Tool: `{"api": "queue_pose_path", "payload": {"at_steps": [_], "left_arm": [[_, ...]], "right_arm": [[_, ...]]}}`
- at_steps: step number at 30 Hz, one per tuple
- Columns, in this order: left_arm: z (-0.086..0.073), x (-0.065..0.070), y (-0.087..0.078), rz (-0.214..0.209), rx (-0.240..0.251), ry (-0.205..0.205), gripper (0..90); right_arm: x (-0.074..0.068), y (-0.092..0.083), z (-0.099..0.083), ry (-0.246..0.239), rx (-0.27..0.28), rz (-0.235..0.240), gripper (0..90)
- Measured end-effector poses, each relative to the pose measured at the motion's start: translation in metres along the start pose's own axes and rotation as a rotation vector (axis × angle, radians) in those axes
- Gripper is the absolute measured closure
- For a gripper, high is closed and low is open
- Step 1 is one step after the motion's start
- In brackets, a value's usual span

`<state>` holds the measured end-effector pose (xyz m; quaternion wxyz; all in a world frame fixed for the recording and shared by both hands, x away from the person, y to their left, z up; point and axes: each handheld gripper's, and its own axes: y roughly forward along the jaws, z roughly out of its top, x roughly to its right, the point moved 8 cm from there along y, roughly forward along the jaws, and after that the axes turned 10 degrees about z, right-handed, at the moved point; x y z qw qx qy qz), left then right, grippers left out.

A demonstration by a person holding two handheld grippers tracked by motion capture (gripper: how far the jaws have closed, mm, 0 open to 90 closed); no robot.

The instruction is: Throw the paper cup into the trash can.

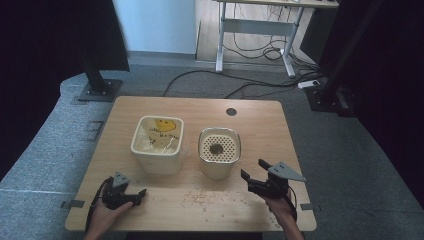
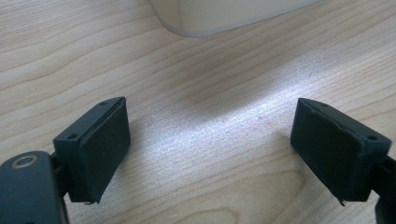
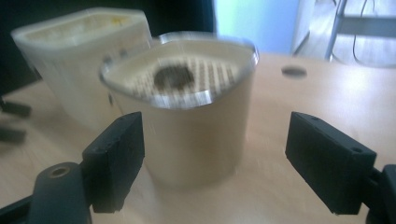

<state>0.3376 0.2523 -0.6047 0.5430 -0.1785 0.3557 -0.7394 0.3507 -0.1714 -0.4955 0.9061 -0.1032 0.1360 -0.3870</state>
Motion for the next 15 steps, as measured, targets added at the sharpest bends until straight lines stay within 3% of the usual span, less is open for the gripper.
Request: {"api": "queue_pose_path", "payload": {"at_steps": [2,6,15], "left_arm": [[0.000,0.000,0.000,-0.001,-0.001,0.000,11.8],[0.000,0.000,0.000,0.000,0.000,0.000,11.8],[0.000,0.000,0.000,0.000,0.000,0.000,11.8]], "right_arm": [[0.007,-0.002,-0.022,0.014,-0.035,-0.020,19.5],[0.013,0.000,-0.038,0.034,-0.058,-0.032,19.6],[0.016,0.006,-0.042,0.028,-0.085,-0.050,19.5]]}}
